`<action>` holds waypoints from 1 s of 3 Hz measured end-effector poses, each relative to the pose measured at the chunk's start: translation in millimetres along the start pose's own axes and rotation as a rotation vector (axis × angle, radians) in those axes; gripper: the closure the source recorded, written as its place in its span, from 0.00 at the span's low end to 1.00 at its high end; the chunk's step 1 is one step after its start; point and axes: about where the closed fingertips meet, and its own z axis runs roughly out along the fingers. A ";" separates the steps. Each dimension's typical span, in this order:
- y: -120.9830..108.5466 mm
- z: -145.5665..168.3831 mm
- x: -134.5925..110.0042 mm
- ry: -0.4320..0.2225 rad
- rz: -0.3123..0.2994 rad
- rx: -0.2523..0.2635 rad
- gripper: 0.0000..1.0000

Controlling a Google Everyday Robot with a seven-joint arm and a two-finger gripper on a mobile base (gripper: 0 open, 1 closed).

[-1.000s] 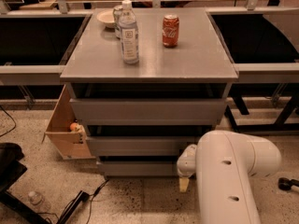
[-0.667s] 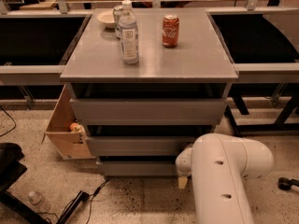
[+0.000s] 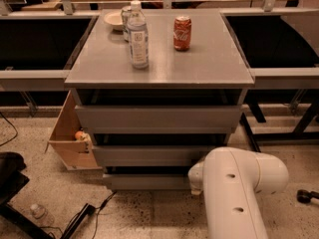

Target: Open bottom drawer

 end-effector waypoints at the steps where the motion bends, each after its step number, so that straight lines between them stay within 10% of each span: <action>1: -1.6 -8.3 -0.1 0.000 0.000 0.000 0.85; 3: -4.4 -23.3 -0.3 0.000 0.000 0.000 1.00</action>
Offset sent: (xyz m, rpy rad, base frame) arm -0.2925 -0.1527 0.0780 -0.1989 0.1806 -0.3586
